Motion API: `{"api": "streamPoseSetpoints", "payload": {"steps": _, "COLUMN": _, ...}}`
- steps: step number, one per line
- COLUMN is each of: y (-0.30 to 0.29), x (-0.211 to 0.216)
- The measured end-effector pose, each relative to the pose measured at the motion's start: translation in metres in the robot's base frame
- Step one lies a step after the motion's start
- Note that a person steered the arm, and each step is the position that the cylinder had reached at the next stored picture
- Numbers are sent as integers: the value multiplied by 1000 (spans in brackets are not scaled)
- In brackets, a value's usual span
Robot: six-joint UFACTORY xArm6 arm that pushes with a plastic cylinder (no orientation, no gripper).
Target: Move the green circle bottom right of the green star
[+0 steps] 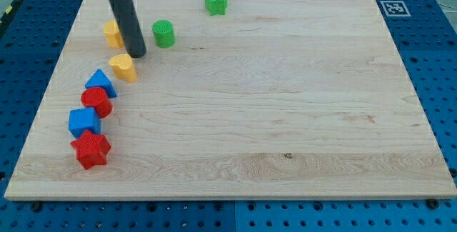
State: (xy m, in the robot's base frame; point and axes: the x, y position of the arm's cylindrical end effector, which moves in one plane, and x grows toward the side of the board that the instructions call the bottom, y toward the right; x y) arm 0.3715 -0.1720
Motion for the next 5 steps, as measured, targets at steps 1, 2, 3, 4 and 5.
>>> {"api": "streamPoseSetpoints", "payload": {"steps": 1, "y": 18, "x": -27}}
{"api": "streamPoseSetpoints", "payload": {"steps": 2, "y": 83, "x": -42}}
{"api": "streamPoseSetpoints", "payload": {"steps": 3, "y": 162, "x": -42}}
{"api": "streamPoseSetpoints", "payload": {"steps": 4, "y": 163, "x": -30}}
{"api": "streamPoseSetpoints", "payload": {"steps": 5, "y": 109, "x": -19}}
